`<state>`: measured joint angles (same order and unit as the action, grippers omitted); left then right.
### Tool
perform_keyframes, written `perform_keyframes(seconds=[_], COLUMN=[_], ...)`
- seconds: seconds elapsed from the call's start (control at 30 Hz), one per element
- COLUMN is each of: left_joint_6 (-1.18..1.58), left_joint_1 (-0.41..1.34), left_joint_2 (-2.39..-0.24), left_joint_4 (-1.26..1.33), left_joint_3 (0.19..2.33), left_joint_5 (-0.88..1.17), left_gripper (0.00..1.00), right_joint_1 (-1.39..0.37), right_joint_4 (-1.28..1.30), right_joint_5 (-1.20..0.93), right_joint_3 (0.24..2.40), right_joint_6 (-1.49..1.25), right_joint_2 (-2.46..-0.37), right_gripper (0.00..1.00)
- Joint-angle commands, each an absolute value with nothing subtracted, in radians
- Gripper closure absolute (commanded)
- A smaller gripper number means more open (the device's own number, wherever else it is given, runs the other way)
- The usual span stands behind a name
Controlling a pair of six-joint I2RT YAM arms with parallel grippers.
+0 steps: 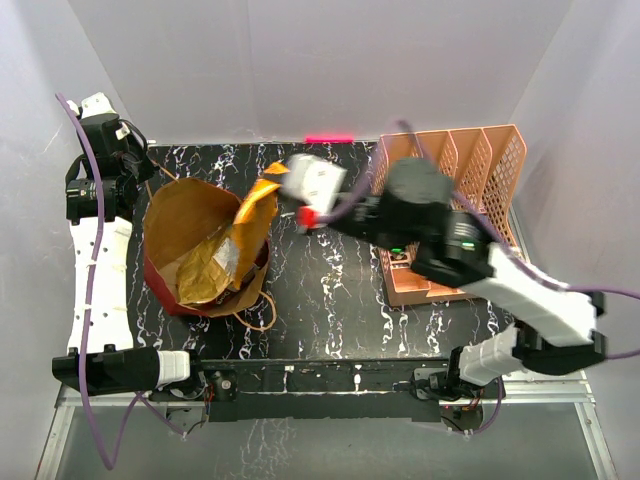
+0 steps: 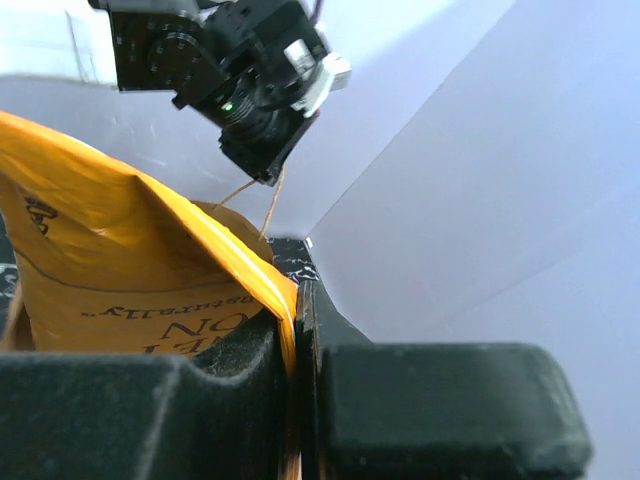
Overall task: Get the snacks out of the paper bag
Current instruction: Take out the snack from the paper bag, then place the snack at the center of the board.
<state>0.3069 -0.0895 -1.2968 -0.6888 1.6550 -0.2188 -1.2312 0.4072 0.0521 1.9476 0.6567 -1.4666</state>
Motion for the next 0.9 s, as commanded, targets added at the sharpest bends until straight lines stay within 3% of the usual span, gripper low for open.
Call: perform_keyframes(seconds=[0.0,0.23,0.57,0.87], left_joint_6=[0.301,0.308,0.292,0.299], left_joint_1=[-0.091,-0.091,-0.091,-0.091], left_joint_2=[-1.271,-1.271,-1.249,-1.235], left_joint_4=[-0.635,-0.640,-0.643,-0.635], left_joint_3=[1.671,1.669,1.649,1.631], left_joint_5=[-0.240,-0.228,-0.230,-0.201], left_gripper=[1.00,1.00,1.00,1.00], right_joint_1=[-1.232,-1.232,-1.232,-1.162], right_joint_4=[0.473,0.598,0.444,0.422], right_joint_5=[0.099,0.165,0.286,0.327], right_joint_3=[1.896,1.578,1.080,0.944], right_joint_6=[0.459,0.199,-0.057,-0.081], right_joint_2=[-1.260,-1.058,-0.971,-1.023], right_gripper=[0.92,0.92,0.92,0.93])
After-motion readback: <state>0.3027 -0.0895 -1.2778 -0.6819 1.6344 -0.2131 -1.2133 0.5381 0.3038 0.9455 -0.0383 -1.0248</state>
